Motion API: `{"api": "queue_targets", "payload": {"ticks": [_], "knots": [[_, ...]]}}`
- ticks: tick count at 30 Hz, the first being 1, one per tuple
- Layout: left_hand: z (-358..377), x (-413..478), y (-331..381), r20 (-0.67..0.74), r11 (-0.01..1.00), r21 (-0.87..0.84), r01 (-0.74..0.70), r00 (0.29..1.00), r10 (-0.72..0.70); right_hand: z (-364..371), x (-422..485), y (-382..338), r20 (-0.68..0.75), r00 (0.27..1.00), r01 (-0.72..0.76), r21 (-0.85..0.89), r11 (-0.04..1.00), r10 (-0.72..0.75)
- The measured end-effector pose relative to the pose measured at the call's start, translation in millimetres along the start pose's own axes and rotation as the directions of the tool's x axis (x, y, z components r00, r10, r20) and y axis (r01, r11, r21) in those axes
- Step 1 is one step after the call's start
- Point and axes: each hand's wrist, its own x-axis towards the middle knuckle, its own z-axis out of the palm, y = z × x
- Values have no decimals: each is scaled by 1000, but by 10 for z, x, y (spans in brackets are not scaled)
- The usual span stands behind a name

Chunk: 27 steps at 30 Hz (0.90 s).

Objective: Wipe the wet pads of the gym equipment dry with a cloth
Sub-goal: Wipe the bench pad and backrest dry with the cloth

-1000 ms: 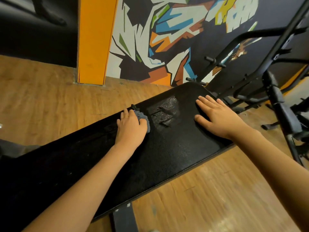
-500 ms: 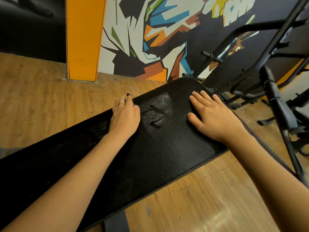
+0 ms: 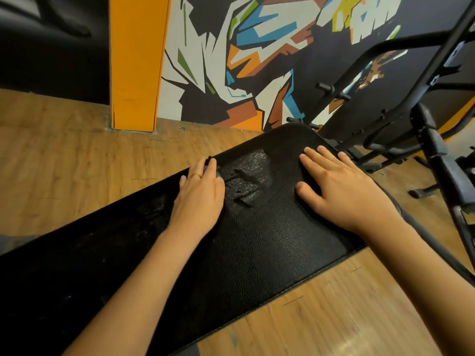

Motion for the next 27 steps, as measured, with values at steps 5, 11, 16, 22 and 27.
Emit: {"api": "queue_targets", "payload": {"ticks": [5,11,16,22,27], "knots": [[-68,393,-241,54,969,-6,-246,968,246,1,-6,-14,-6,1000,-4,6,1000,4],[-151,249,-527,128,904,-24,-426,896,425,19,-5,-10,-19,1000,-4,7,1000,4],[-323,628,-618,306,762,85,-642,745,593,38,-1,3,-31,1000,0,1,1000,0],[-307,912,-557,339,735,-11,-677,689,640,33,5,-4,-20,1000,-5,9,1000,5],[-201,1141,-214,331,667,8,-745,632,701,44,1,-2,-21,1000,-10,16,1000,11]]}}
